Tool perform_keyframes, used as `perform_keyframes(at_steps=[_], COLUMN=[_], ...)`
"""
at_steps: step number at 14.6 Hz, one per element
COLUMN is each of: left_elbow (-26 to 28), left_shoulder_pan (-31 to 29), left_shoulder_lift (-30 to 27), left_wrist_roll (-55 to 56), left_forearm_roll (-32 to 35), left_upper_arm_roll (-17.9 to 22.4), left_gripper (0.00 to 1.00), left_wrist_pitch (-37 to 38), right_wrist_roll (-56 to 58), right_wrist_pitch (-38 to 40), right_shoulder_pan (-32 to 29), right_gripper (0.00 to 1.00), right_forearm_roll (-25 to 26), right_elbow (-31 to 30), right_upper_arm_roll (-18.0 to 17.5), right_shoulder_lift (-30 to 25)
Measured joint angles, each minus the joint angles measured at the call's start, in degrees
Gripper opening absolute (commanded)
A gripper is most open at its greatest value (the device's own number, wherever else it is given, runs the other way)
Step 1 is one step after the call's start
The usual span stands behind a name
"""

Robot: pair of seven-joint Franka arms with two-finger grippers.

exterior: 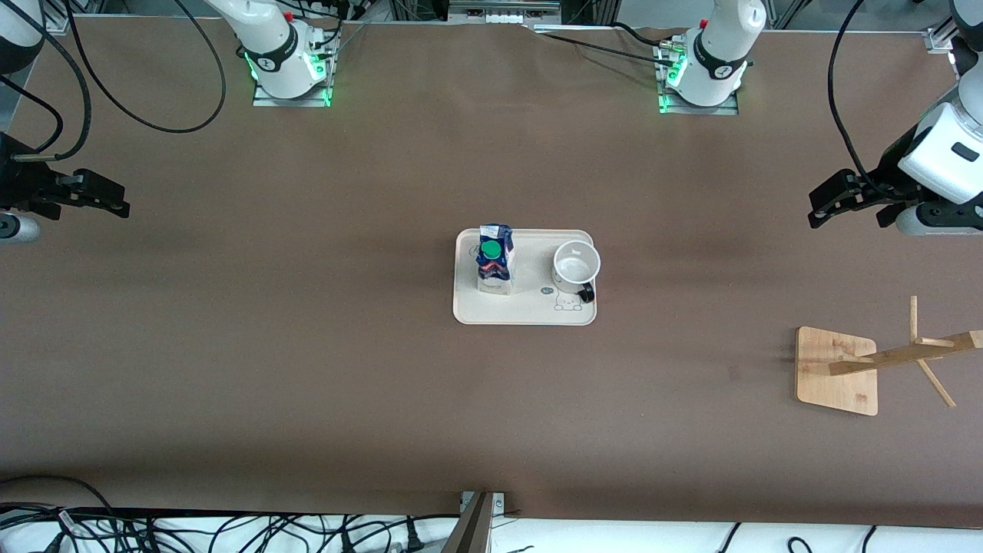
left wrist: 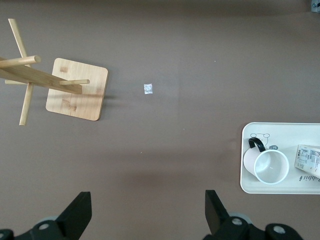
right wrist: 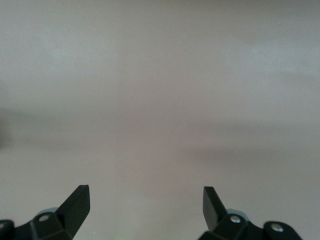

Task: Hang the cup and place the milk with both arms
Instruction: 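Move the right gripper out toward the tray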

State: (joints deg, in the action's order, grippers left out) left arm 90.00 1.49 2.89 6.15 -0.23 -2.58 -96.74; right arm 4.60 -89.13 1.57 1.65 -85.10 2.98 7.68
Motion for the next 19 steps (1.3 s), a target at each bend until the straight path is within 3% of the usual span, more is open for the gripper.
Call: perform_keyframes(at_steps=[19], left_elbow=[0.00], left_shoulder_pan=[0.06], left_shoulder_lift=[0.03], left_wrist_roll=[0.00], left_forearm_roll=[0.00], left_upper_arm_roll=[-0.21], left_gripper=[1.00], left_wrist_pitch=[0.00], right_wrist_roll=[0.18], right_wrist_pitch=[3.24], right_shoulder_pan=[1.73], right_gripper=[1.00], right_forearm_roll=[-0.02], right_elbow=[-0.69], right_upper_arm_roll=[-1.22], right_shoulder_lift=[1.52])
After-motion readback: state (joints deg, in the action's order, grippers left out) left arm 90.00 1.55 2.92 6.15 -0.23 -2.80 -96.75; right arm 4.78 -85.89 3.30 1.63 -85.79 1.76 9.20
